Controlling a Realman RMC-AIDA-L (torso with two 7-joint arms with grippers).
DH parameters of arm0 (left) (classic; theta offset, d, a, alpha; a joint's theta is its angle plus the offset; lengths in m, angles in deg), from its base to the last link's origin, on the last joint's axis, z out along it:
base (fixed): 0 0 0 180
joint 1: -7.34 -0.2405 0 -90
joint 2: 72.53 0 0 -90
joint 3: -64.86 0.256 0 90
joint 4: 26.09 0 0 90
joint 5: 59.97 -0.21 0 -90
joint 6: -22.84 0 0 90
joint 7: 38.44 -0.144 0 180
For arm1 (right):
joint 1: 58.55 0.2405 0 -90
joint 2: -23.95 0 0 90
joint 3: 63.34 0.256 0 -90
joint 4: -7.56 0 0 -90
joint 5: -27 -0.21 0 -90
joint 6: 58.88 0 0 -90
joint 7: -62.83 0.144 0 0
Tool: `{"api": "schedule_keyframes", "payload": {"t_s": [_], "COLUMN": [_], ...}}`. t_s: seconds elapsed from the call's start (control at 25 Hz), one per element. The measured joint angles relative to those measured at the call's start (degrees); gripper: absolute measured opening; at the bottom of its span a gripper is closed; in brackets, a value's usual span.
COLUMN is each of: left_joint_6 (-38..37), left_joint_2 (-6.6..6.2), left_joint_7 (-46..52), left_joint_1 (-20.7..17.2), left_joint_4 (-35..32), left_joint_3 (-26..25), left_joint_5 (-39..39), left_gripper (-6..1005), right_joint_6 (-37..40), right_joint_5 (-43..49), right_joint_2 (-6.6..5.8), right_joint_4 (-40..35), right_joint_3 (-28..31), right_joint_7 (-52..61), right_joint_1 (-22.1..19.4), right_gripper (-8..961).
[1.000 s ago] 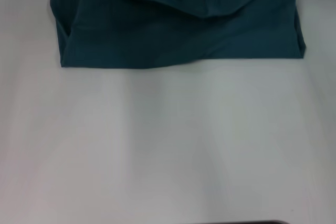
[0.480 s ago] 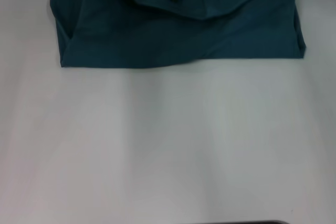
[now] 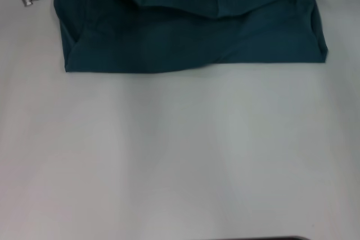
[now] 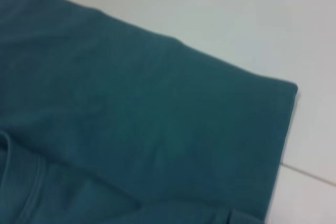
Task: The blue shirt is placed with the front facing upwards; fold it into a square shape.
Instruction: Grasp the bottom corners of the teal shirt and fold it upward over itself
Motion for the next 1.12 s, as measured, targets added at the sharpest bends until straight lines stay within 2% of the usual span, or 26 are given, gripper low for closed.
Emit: {"api": "schedule_keyframes", "payload": {"t_s": [0.16,0.32,0.36,0.48,0.64,0.88,1.0,1.12], "left_joint_6": [-0.38,-2.21,-2.64,-3.47,-5.78,-14.58,-15.92,-16.60], "left_joint_2": [-0.03,-0.38,-0.55,-1.27,-3.24,-5.68,-5.56,-4.12], "left_joint_7": [0.06,0.09,0.09,0.75,2.32,3.95,4.85,5.25], "left_joint_1": [-0.16,0.30,0.48,1.37,3.12,3.20,1.88,-0.34], "left_joint_4": [0.10,0.10,0.10,-0.74,-4.03,-3.48,-0.81,3.58], "left_joint_3": [-0.05,-0.04,-0.05,0.65,1.86,1.62,1.04,0.65], "left_joint_5": [0.10,0.11,0.09,-0.40,-1.60,-1.82,-1.50,-1.43], "left_gripper": [609,608,608,608,609,609,609,608], "right_joint_6": [1.99,4.11,5.56,7.25,10.44,13.60,14.68,15.83], "right_joint_5": [0.00,-0.38,-0.64,-1.00,-1.30,-1.30,-1.29,-1.43], "right_joint_2": [-0.01,1.05,1.76,2.32,3.07,3.75,4.16,4.28], "right_joint_4": [-1.90,-5.97,-8.14,-9.62,-10.40,-11.87,-13.39,-14.55], "right_joint_3": [0.07,0.07,0.05,-0.09,-0.04,-0.14,-0.26,-0.29], "right_joint_7": [0.01,-0.12,-0.41,-0.86,-2.67,-3.58,-3.60,-3.61], "right_joint_1": [-0.81,-2.28,-3.05,-3.75,-4.70,-5.84,-6.39,-6.84], "right_gripper": [646,778,777,775,771,766,767,767]}}
